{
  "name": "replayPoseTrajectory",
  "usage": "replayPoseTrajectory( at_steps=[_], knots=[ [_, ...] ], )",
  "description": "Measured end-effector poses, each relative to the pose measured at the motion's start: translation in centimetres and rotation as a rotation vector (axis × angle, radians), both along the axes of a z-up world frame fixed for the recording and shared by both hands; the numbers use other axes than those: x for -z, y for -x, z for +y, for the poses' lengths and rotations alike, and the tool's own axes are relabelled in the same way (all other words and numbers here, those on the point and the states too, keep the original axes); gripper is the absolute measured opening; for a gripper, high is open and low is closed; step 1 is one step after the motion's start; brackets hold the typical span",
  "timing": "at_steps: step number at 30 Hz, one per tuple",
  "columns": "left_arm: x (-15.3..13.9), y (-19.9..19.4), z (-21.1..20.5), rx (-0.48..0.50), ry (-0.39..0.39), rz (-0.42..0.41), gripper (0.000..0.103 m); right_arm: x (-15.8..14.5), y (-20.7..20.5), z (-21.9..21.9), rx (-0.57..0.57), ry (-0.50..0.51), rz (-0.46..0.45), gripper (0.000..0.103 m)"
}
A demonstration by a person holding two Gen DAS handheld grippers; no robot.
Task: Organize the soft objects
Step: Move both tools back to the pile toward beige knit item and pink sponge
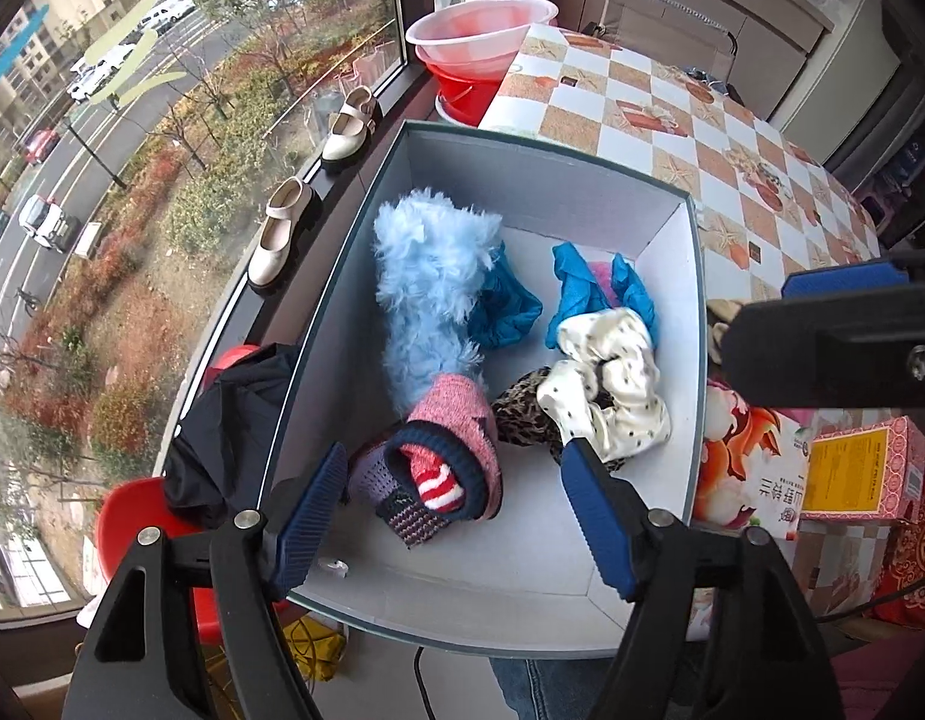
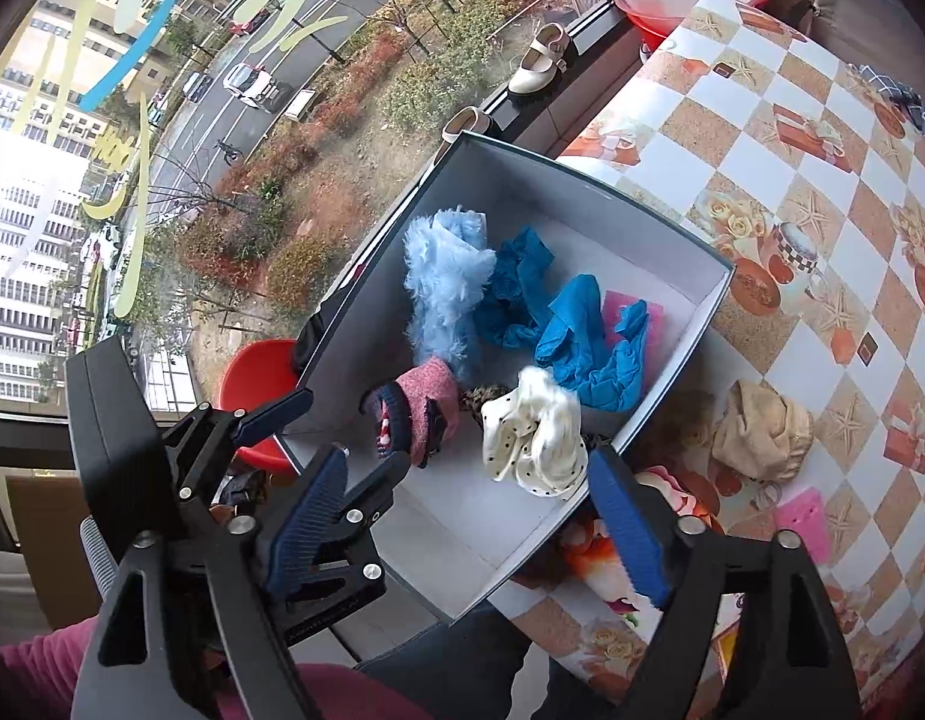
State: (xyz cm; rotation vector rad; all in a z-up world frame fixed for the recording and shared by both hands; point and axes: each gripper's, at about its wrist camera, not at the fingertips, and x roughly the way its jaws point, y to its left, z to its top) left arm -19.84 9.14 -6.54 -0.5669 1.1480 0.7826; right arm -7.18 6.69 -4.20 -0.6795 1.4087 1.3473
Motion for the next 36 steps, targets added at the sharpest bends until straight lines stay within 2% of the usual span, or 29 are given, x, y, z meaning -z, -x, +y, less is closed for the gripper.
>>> replayPoseTrajectory(
  at_steps=[1, 2, 6, 9, 11, 13, 15, 19, 22, 25, 27, 31, 36],
  knots=[
    [-0.5, 0.0, 0.1, -0.004, -0.002, -0.019, 0.077, -0.2, -0.4, -0.2, 0.014, 0.000, -0.001, 0.098],
    [-1.0, 0.0, 0.1, -0.006, -0.004, -0.045, 0.077, -0.5, -0.9, -0.4, 0.030, 0.002, -0.001, 0.102],
    [-3.1, -0.6, 0.5, 0.016, 0.021, -0.156, 0.077, -2.1, -2.8, -1.6, 0.090, -0.022, 0.040, 0.102],
    [-5.3, -1.3, 0.5, 0.041, 0.012, -0.253, 0.077, -3.7, -4.4, -3.0, 0.143, -0.041, 0.076, 0.102],
    [-6.7, -2.2, 0.3, 0.081, 0.004, -0.298, 0.086, -4.8, -5.6, -4.0, 0.175, -0.052, 0.097, 0.102],
    [-6.9, -4.4, 0.2, 0.155, 0.043, -0.244, 0.103, -5.8, -7.0, -5.2, 0.213, -0.050, 0.079, 0.102],
    [-6.7, -6.9, -0.4, 0.227, 0.054, -0.179, 0.103, -6.4, -8.8, -6.6, 0.265, -0.025, 0.044, 0.102],
    [-6.3, -11.9, -2.5, 0.398, 0.068, -0.114, 0.103, -6.7, -13.2, -10.3, 0.387, 0.040, -0.020, 0.102],
    [-4.6, -15.9, -3.9, 0.481, 0.089, -0.030, 0.103, -5.1, -16.7, -13.2, 0.485, 0.123, -0.054, 0.102],
    [-2.0, -19.3, -4.7, 0.504, 0.153, 0.032, 0.103, -2.3, -19.6, -15.9, 0.544, 0.199, -0.046, 0.102],
    [-0.7, -20.7, -5.2, 0.495, 0.180, 0.053, 0.103, -0.2, -20.9, -16.8, 0.518, 0.252, -0.050, 0.102],
    [2.0, -22.8, -5.1, 0.427, 0.273, 0.093, 0.103, 4.1, -22.9, -16.6, 0.382, 0.339, -0.085, 0.102],
    [3.8, -24.1, -3.9, 0.301, 0.313, 0.127, 0.103, 10.6, -22.8, -13.6, 0.115, 0.419, -0.065, 0.102]
  ],
)
